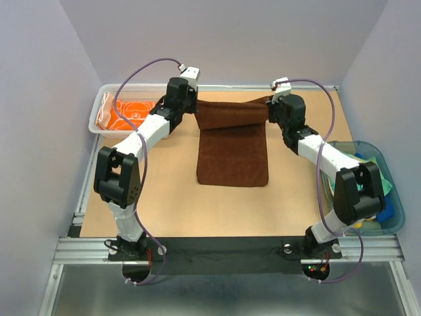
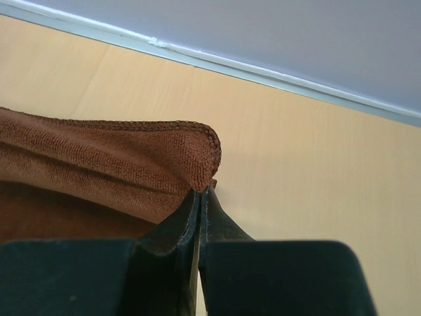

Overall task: Fold and stack the towels
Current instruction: Fold the towel

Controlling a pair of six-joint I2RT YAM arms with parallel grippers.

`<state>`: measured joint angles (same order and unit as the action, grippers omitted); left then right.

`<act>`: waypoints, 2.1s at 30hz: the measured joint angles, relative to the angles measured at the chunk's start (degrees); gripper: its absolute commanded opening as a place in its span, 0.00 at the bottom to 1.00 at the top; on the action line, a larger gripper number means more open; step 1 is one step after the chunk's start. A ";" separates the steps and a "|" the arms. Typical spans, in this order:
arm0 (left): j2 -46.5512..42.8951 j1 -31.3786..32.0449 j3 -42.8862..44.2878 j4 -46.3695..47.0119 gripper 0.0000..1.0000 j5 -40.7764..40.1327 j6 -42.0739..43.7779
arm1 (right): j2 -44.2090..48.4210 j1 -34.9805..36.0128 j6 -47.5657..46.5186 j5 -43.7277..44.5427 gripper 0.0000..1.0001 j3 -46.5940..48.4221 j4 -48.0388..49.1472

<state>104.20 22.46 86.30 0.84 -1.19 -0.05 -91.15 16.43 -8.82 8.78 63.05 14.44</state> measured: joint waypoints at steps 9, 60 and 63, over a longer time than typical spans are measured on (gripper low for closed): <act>-4.22 0.09 -8.55 -0.33 0.00 3.54 -3.69 | 4.35 0.00 5.66 -1.11 0.00 -6.54 -3.17; -4.85 5.40 -22.10 -9.14 0.00 2.43 -9.79 | 3.15 -0.28 29.05 -7.78 0.01 -20.83 -17.03; -3.65 5.70 -22.10 -9.81 0.00 2.19 -10.05 | 3.17 -0.31 29.22 -7.48 0.01 -20.83 -17.03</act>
<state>100.55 28.16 64.20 -8.97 0.99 -10.11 -87.99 16.12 20.40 1.30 42.22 -2.59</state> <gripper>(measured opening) 0.022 0.022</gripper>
